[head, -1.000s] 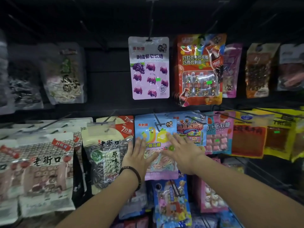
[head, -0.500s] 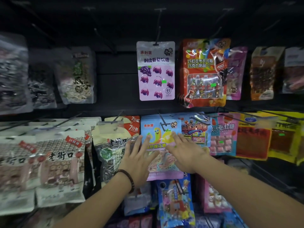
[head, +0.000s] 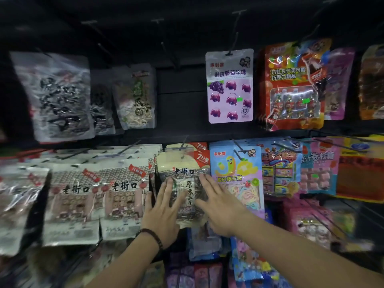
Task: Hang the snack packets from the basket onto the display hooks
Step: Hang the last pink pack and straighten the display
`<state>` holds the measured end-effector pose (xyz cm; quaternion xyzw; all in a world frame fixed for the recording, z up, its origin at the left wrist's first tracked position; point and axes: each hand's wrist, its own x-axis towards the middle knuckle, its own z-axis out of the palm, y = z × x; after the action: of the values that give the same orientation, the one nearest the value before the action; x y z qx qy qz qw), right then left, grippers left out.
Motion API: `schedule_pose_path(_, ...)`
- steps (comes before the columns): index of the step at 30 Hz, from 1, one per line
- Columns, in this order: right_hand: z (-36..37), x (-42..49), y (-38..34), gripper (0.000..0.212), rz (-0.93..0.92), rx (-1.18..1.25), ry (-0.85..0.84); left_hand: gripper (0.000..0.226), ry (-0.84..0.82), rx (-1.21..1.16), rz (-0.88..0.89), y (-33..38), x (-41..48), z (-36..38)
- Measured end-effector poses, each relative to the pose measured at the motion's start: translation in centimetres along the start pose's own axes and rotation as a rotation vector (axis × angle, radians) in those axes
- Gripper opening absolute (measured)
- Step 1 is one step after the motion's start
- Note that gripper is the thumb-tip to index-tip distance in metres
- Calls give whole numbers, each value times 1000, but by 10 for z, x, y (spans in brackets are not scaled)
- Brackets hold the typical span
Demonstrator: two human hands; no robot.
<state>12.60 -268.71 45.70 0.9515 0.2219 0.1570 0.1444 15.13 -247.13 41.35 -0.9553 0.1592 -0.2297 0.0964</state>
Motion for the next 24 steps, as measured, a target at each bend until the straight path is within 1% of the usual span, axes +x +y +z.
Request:
schedule_pose_path(4,13,16,-5,63,44,30,-23,101,-20,-19,-6,2,9,-1)
schedule_pose_path(8,14,35,1,56,91,45,-50,100,-81,49,-11,1,31,0)
schedule_pose_path(12,15,60,10,61,130,70,-75,98,-95,90,-17,-3,59,5)
schedule_pose_path(15,16,77,15,67,151,72,-86,107,-120,64,-17,-6,76,10)
schedule_pose_path(19,14,88,17,64,177,78,-105,112,-156,-33,-11,-3,87,7)
schedule_pose_path(24,12,85,16,65,152,60,-119,112,-167,-5,-35,-4,86,5)
